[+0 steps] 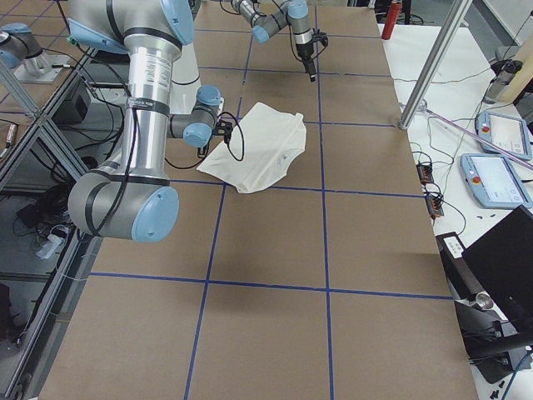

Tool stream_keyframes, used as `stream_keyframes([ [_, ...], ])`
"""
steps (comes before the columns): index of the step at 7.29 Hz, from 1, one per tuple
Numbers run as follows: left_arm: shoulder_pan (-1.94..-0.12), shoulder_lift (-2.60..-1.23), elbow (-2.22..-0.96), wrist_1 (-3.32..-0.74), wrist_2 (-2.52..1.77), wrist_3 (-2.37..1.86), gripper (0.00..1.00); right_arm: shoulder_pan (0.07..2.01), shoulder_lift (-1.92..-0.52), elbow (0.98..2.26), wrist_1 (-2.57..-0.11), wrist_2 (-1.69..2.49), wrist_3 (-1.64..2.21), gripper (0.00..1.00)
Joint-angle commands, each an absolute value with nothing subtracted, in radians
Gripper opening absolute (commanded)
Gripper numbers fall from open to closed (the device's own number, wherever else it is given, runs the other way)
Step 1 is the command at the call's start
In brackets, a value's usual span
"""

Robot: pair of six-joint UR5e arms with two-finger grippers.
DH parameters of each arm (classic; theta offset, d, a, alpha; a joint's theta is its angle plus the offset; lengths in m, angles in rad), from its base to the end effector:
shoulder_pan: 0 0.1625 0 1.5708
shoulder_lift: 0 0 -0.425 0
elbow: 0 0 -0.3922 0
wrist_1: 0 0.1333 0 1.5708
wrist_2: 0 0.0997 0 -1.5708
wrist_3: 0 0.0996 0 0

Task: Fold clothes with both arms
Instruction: 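Rotate the folded shirt with the right gripper while the left gripper pushes its side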

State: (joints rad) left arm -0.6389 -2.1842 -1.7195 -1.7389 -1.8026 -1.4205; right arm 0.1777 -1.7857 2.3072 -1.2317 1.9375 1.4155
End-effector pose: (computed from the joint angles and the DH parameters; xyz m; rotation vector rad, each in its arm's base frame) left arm 0.4685 -0.4856 0.2172 0.1584 0.9419 -0.3434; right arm -0.3616 -0.1641 0.3674 -0.1979 -0.8956 -0.1369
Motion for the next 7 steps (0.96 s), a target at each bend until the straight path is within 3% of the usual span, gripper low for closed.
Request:
stream_keyframes([
  [1,-0.499,-2.116,-1.799,-1.741,-1.799,-1.57,1.0,0.363,-1.734,2.352,-1.232,1.916,1.422,1.0],
  [2,-0.438,-2.109,-1.804,-1.741,-1.798,-1.674,0.97,0.441,-1.709,2.349,-1.233,1.907,1.419,1.0],
  [4,-0.315,-2.105,-1.801,-1.74,-1.741,-1.822,0.83,0.544,-1.626,2.332,-1.241,1.914,1.419,1.0],
  [7,-0.287,-2.109,-1.786,-1.738,-1.736,-1.838,0.72,0.571,-1.591,2.298,-1.239,1.908,1.407,1.0],
])
